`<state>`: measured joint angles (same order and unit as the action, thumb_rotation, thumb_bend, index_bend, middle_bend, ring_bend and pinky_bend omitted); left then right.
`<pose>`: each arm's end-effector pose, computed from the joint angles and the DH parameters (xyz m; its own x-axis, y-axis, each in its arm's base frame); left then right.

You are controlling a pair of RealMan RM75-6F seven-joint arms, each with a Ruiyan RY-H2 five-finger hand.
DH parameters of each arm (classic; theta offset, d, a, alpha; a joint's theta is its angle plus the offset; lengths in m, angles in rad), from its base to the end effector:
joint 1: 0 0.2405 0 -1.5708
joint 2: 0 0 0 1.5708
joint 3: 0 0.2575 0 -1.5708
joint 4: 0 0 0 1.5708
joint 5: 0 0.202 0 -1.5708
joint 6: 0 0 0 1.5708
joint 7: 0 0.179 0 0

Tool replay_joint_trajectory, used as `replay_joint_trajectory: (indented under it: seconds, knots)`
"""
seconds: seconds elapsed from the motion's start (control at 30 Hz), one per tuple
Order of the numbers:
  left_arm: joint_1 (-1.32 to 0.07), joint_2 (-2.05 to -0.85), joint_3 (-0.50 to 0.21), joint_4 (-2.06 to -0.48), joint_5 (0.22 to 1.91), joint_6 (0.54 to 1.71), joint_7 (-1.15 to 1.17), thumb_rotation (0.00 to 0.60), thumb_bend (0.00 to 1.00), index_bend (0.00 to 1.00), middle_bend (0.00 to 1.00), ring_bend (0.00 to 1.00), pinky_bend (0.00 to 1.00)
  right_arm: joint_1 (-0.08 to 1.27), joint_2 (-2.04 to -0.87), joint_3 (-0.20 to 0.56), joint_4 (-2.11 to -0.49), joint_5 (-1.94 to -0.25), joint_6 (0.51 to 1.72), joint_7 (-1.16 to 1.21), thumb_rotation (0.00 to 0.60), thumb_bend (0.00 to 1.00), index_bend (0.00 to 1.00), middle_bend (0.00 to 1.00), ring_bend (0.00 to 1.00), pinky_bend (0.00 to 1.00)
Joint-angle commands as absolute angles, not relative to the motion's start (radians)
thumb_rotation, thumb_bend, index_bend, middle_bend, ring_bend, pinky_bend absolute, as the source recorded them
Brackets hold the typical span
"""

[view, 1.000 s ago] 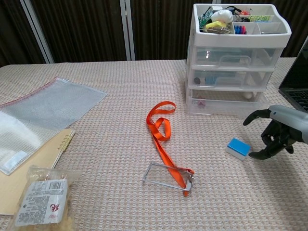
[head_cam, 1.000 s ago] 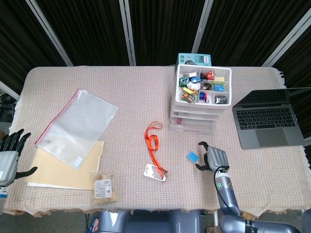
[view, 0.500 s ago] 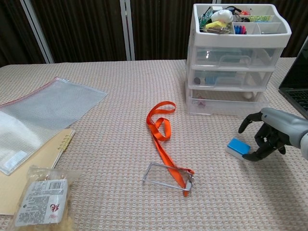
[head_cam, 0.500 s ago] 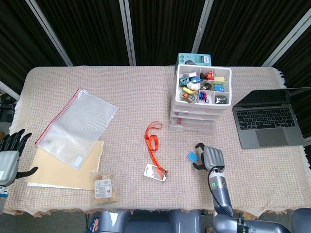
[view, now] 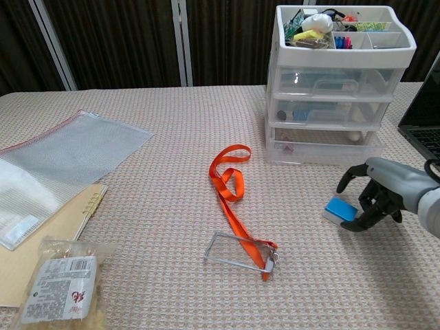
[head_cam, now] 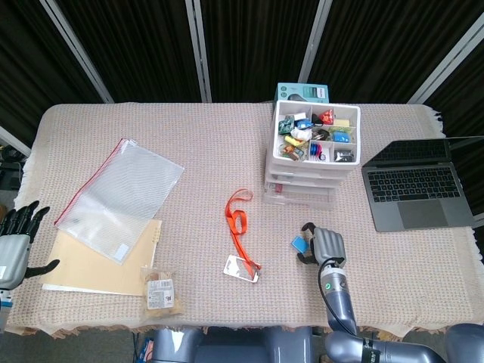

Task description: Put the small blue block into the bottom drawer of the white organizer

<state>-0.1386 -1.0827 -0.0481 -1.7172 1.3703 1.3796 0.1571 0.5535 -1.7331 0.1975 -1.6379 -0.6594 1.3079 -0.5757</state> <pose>-0.3069 0.2281 0.1582 0.4575 0.1057 0.8829 0.8847 0.0461 -0.4639 -0.2037 -0.3072 -0.0487 0.1700 -0.3559 0.9189 -0.9500 0.1885 0.2488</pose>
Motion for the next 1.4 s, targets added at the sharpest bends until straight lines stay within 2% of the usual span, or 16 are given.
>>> replay_joint_trajectory:
  seconds: [0.03, 0.3, 0.43, 0.53, 0.6, 0.7, 1.03, 1.17, 1.4]
  knots:
    - [-0.139, -1.083, -0.048, -1.717, 1.370, 1.379, 0.157, 0.600, 0.15, 0.09, 0.00, 0.00, 0.00, 0.555, -1.742, 0.202, -1.623, -0.656, 1.310, -0.583, 0.600, 0.20, 0.32, 0.84, 0.86, 0.72]
    - [-0.139, -1.081, -0.048, -1.719, 1.369, 1.377, 0.155, 0.600, 0.15, 0.09, 0.00, 0.00, 0.00, 0.559, -1.760, 0.219, -1.581, -0.643, 1.313, -0.600, 0.600, 0.23, 0.32, 0.85, 0.86, 0.72]
    - [-0.139, -1.081, -0.048, -1.720, 1.368, 1.376, 0.155, 0.600, 0.15, 0.09, 0.00, 0.00, 0.00, 0.557, -1.764, 0.224, -1.578, -0.637, 1.311, -0.602, 0.600, 0.24, 0.36, 0.85, 0.87, 0.72]
    - [-0.139, -1.081, -0.048, -1.721, 1.368, 1.376, 0.155, 0.600, 0.15, 0.09, 0.00, 0.00, 0.00, 0.556, -1.769, 0.225, -1.575, -0.638, 1.312, -0.604, 0.600, 0.26, 0.46, 0.85, 0.87, 0.72]
    - [-0.139, -1.081, -0.048, -1.722, 1.368, 1.376, 0.155, 0.600, 0.15, 0.09, 0.00, 0.00, 0.00, 0.555, -1.774, 0.230, -1.571, -0.643, 1.314, -0.599, 0.600, 0.29, 0.57, 0.86, 0.87, 0.72]
    - [-0.139, -1.081, -0.048, -1.721, 1.367, 1.376, 0.154, 0.600, 0.15, 0.09, 0.00, 0.00, 0.00, 0.554, -1.780, 0.232, -1.566, -0.654, 1.319, -0.594, 0.600, 0.30, 0.63, 0.86, 0.87, 0.72]
    - [-0.139, -1.080, -0.048, -1.721, 1.368, 1.376, 0.151, 0.600, 0.15, 0.09, 0.00, 0.00, 0.00, 0.553, -1.764, 0.268, -1.593, -0.716, 1.342, -0.558, 0.600, 0.30, 0.65, 0.86, 0.87, 0.72]
    - [-0.140, -1.078, -0.048, -1.721, 1.369, 1.374, 0.148, 0.600, 0.15, 0.09, 0.00, 0.00, 0.00, 0.566, -1.750, 0.312, -1.593, -0.717, 1.341, -0.554, 0.600, 0.31, 0.65, 0.86, 0.87, 0.72]
    - [-0.142, -1.075, -0.048, -1.723, 1.366, 1.366, 0.140, 0.600, 0.15, 0.09, 0.00, 0.00, 0.00, 0.611, -1.722, 0.431, -1.554, -0.673, 1.319, -0.553, 0.600, 0.30, 0.65, 0.86, 0.87, 0.72]
